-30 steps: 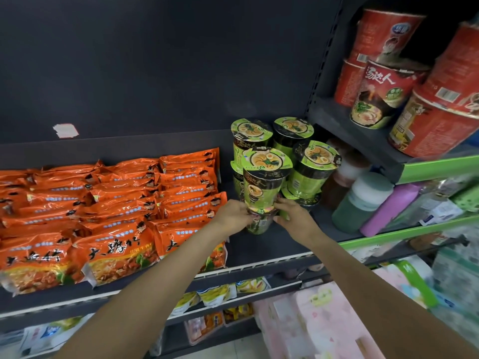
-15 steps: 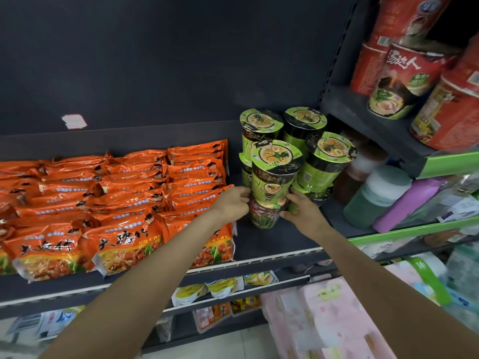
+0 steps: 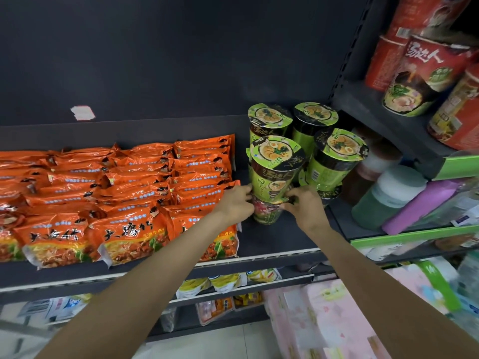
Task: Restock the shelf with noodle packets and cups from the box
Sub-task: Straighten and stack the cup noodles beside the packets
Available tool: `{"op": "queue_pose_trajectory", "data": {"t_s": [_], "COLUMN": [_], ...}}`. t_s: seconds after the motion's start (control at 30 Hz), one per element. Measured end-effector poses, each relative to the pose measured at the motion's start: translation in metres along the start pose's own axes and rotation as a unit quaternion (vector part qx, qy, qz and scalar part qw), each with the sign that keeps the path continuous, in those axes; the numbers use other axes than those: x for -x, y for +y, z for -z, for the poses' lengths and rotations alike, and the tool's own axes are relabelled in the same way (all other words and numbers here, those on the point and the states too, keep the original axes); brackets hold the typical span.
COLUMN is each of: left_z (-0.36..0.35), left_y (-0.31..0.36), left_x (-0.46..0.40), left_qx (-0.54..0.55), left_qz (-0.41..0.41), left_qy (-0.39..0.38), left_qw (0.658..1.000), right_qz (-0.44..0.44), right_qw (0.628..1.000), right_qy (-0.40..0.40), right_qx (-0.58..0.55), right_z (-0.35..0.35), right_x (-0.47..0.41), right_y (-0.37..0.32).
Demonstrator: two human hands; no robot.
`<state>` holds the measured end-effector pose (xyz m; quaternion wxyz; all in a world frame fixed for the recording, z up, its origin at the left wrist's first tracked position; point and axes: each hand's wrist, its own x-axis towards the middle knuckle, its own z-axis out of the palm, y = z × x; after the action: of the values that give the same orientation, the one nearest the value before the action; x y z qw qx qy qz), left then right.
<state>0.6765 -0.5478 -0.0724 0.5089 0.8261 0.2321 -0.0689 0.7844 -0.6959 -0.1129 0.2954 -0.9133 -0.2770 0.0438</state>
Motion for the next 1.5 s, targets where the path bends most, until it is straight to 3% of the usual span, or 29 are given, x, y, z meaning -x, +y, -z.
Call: {"op": "queue_pose_trajectory", "data": {"t_s": [0.17,0.3,0.47,0.6,0.7,0.9,1.1,1.5], "left_z": [0.006,0.006,-0.001,0.005,0.014,0.013,0.019,0.019], "left_y": [0.008,0.012,0.009,0.012,0.017,0.013,-0.005,-0.002], "left_x": [-0.005,-0.007,0.001,0.002,-0.003,-0.003,-0.002,-0.001], "left_qx": [0.026,0.059,0.07,0.094,0.081,0.061,0.044,-0.002], "left_qz": [0.0,0.017,0.019,0.022,0.005,0.001,0.035,-0.008], "left_qy": [0.062,0.035,0.018,0.021,0.016,0.008,0.037,-0.013], "left_qw": [0.998,0.998,0.997,0.995,0.997,0.998,0.998,1.0], "right_qz": [-0.002,-0.026,-0.013,-0.024,-0.034,-0.023,-0.031,-0.098], "right_qw": [1.0,0.998,0.999,1.0,0.999,0.993,0.99,0.986], "right_qy": [0.012,0.015,-0.037,-0.007,0.013,-0.026,-0.035,0.004], "right_qx": [-0.004,-0.048,0.024,0.011,-0.026,-0.114,-0.133,-0.133], "right_z": [-0.001,-0.002,0.004,0.002,-0.001,0.004,0.004,-0.006], "right_x": [0.007,0.015,0.007,0.012,0.016,0.02,0.012,0.011], "right_y": [-0.006,-0.007,-0.003,-0.006,-0.009,-0.017,-0.023,-0.01]}}
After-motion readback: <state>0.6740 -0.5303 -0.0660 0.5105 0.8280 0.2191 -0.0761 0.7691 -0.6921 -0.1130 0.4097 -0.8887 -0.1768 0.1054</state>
